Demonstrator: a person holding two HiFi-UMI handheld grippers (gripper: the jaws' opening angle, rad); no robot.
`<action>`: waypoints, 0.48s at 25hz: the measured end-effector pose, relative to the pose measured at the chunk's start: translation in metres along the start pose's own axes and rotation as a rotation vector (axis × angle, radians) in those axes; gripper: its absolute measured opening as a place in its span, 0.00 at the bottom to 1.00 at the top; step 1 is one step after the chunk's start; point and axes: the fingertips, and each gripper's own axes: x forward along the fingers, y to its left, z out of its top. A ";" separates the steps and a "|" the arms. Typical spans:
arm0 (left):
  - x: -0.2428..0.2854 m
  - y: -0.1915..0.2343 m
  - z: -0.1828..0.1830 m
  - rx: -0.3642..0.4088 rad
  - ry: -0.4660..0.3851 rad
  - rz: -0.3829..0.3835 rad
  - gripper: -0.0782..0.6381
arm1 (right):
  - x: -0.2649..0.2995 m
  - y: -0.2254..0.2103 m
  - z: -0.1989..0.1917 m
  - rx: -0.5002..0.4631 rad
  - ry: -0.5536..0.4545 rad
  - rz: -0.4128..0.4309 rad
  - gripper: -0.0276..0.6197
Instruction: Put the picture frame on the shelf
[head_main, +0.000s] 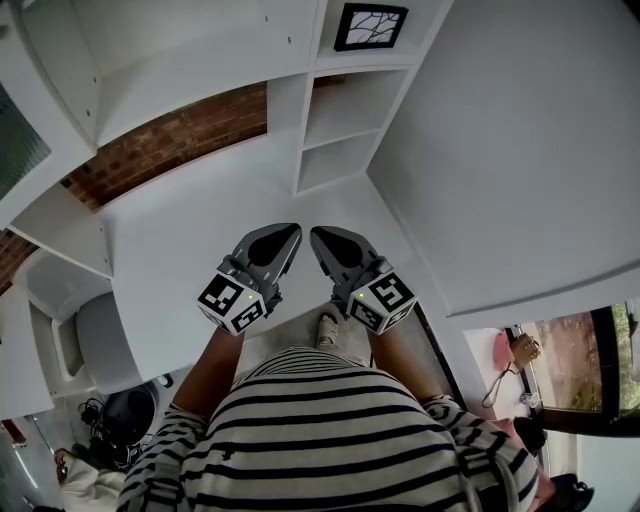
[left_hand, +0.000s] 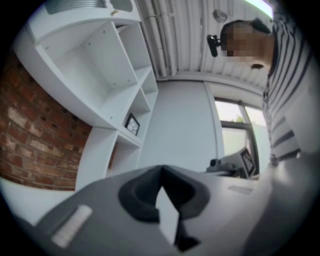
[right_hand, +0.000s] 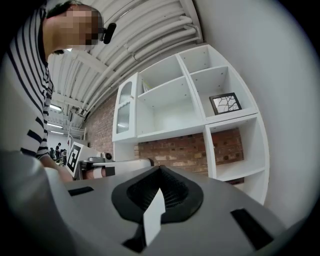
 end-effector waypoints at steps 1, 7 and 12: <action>-0.007 -0.002 0.001 -0.002 -0.003 0.001 0.12 | 0.000 0.009 -0.002 -0.001 0.004 0.006 0.05; -0.060 -0.024 0.007 -0.015 -0.010 -0.009 0.12 | -0.005 0.067 -0.013 0.019 0.006 0.051 0.05; -0.090 -0.045 0.012 0.010 -0.009 -0.039 0.12 | -0.010 0.108 -0.016 -0.001 -0.007 0.067 0.05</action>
